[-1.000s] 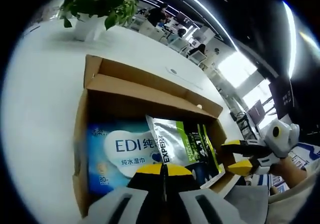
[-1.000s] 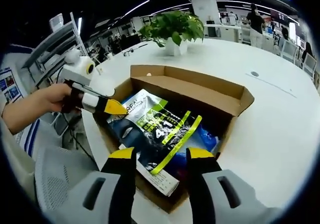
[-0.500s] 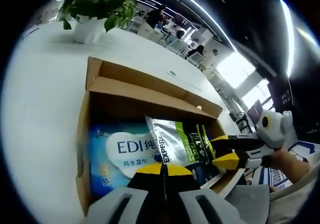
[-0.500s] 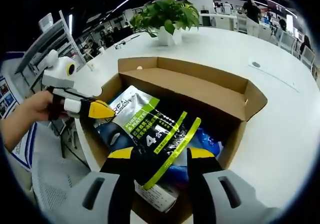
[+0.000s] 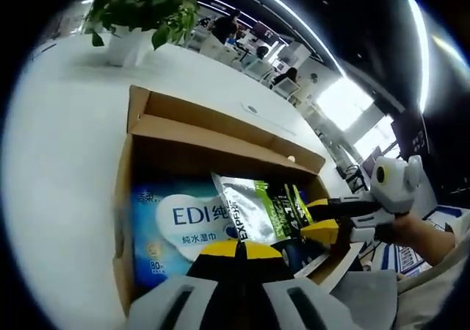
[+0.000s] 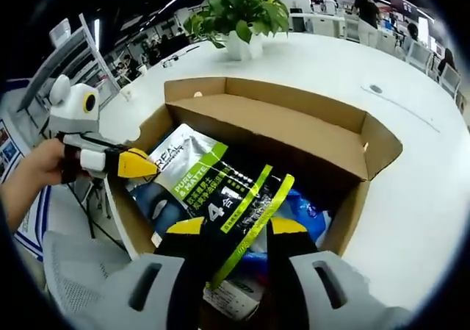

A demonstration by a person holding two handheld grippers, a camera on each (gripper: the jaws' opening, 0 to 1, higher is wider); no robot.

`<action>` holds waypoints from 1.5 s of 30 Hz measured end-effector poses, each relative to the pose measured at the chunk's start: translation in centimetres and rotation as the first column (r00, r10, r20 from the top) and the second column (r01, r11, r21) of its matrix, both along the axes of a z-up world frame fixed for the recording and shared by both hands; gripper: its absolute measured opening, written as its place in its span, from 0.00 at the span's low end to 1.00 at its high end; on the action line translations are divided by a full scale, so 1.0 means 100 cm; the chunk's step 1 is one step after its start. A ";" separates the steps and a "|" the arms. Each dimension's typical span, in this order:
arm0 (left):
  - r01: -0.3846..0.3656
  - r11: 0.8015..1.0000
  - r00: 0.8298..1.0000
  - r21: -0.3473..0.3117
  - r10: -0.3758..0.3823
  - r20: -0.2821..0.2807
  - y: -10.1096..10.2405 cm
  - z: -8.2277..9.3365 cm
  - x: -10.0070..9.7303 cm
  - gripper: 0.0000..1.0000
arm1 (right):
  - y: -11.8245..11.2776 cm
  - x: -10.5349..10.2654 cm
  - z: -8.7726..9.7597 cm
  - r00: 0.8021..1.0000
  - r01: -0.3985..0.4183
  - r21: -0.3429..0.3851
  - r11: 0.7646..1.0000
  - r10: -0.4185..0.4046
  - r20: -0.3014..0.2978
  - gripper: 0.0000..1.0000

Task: Operate the shoe box by opening the lid, removing the specified soft item, and placing it in the target area until the item is outside and the box remains undamaged.

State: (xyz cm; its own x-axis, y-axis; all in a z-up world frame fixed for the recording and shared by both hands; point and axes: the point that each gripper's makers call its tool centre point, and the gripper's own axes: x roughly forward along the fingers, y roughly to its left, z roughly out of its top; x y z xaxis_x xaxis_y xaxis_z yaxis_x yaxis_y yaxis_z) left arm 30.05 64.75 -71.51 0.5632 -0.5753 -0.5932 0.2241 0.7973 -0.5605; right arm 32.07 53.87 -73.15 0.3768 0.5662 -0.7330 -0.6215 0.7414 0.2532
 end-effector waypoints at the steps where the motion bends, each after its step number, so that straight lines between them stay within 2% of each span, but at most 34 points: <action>1: -0.003 1.000 1.000 -0.004 0.003 0.003 0.000 0.001 0.000 0.00 | -0.001 0.000 0.001 1.000 0.006 0.000 1.000 -0.006 0.003 0.19; 6: -0.003 1.000 1.000 -0.005 0.003 0.009 -0.002 0.003 -0.001 0.00 | 0.002 -0.001 0.007 1.000 0.024 0.021 0.999 -0.024 0.009 0.11; 10: -0.001 1.000 1.000 0.003 0.001 0.018 -0.003 0.007 -0.001 0.00 | -0.001 -0.002 0.008 0.999 0.024 0.009 1.000 -0.024 0.024 0.08; 12: -0.001 1.000 1.000 0.005 0.001 0.023 -0.003 0.009 -0.001 0.00 | -0.003 -0.002 0.008 0.999 0.019 -0.005 1.000 -0.018 0.037 0.03; 20: 0.008 1.000 0.999 0.025 -0.009 0.036 -0.008 0.016 -0.002 0.00 | -0.006 -0.006 0.017 0.998 0.032 0.010 0.999 -0.032 0.049 0.02; 28: 0.023 0.999 0.998 0.045 -0.026 0.050 -0.014 0.025 -0.002 0.00 | -0.014 -0.003 0.033 0.995 0.061 0.043 0.997 -0.064 0.077 0.01; 45: 0.101 0.992 0.992 0.073 -0.106 0.073 -0.048 0.040 0.000 0.00 | -0.047 0.003 0.058 0.985 0.128 0.066 0.990 -0.135 0.108 0.00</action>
State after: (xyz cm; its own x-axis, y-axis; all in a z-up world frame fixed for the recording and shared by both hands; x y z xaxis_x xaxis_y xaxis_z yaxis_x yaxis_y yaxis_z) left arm 30.05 59.90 -67.49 0.5482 -0.5919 -0.5909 0.3478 0.8039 -0.4825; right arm 32.38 49.18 -67.34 0.5286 0.5472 -0.6490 -0.5465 0.8044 0.2331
